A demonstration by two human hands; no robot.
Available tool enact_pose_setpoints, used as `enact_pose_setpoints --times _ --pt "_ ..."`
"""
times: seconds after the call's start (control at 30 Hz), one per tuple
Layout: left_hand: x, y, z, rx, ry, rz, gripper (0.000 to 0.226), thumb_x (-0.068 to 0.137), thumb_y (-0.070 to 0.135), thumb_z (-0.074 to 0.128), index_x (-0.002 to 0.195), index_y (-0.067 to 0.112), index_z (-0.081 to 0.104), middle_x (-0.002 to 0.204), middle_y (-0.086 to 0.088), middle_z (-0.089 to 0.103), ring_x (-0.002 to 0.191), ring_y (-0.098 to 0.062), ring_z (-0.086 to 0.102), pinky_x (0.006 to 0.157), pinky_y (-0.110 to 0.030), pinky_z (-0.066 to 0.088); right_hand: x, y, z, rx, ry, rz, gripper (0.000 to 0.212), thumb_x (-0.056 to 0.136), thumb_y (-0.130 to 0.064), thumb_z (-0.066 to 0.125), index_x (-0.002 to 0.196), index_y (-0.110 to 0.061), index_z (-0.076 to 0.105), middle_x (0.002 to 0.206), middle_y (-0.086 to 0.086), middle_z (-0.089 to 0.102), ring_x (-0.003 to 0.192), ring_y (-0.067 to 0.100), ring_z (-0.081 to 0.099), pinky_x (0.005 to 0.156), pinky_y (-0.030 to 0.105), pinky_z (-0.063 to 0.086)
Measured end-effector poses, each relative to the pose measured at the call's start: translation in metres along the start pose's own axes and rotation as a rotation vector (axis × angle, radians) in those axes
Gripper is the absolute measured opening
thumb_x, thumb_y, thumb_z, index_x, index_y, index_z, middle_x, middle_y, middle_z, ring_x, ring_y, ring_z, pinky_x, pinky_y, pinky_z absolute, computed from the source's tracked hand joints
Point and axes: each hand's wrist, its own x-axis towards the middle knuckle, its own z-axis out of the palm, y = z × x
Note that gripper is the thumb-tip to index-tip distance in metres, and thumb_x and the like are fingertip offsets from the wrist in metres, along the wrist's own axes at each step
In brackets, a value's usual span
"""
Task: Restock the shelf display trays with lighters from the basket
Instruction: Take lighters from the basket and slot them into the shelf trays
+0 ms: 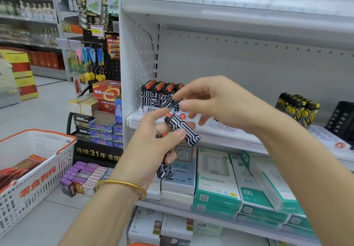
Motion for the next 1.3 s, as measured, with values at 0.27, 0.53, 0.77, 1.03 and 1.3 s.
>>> enact_pose_setpoints --times 0.27,0.53,0.77,1.03,1.3 --pt "0.004 -0.003 0.0 0.062 0.011 -0.063 0.028 0.086 -0.009 0.055 0.109 0.006 0.051 0.093 -0.015 0.07 0.073 -0.024 0.056 0.037 -0.019 0.034 0.02 0.005 -0.005 0.067 0.043 0.0 0.018 0.078 0.002 0.069 0.082 -0.016 0.067 0.069 -0.004 0.065 0.059 0.003 0.056 0.049 0.015 0.044" --pt "0.008 0.002 -0.005 -0.123 -0.007 -0.159 0.055 0.075 -0.029 0.018 0.098 0.007 0.053 0.091 -0.014 0.064 0.072 -0.016 0.056 0.053 -0.023 0.04 0.045 0.025 -0.008 -0.063 0.362 0.015 0.02 0.08 0.001 0.067 0.085 -0.018 0.062 0.08 0.005 0.061 0.07 0.019 0.059 0.066 0.039 0.058" --pt "0.005 0.0 -0.005 -0.112 -0.025 -0.096 0.044 0.08 -0.025 0.047 0.108 0.009 0.051 0.094 -0.014 0.059 0.073 -0.016 0.067 0.073 -0.022 0.055 0.062 0.028 0.004 -0.198 0.373 -0.023 0.016 0.079 -0.001 0.067 0.088 -0.014 0.063 0.083 0.005 0.062 0.08 0.024 0.061 0.08 0.039 0.053" --pt "0.002 0.005 -0.006 -0.051 -0.003 -0.07 0.039 0.078 -0.009 0.061 0.111 0.009 0.051 0.091 -0.01 0.073 0.082 -0.021 0.072 0.063 -0.023 0.055 0.066 0.021 -0.003 -0.417 0.252 -0.009 0.015 0.08 -0.007 0.07 0.092 -0.014 0.068 0.081 0.002 0.061 0.073 0.018 0.059 0.07 0.026 0.047" --pt "0.003 0.005 -0.005 -0.168 -0.037 -0.063 0.032 0.087 -0.013 0.046 0.116 0.002 0.046 0.103 -0.023 0.066 0.089 -0.026 0.071 0.07 -0.03 0.059 0.07 0.028 0.009 -0.474 0.281 0.011 0.018 0.081 -0.009 0.067 0.093 -0.021 0.071 0.084 -0.004 0.059 0.084 0.02 0.06 0.079 0.035 0.053"
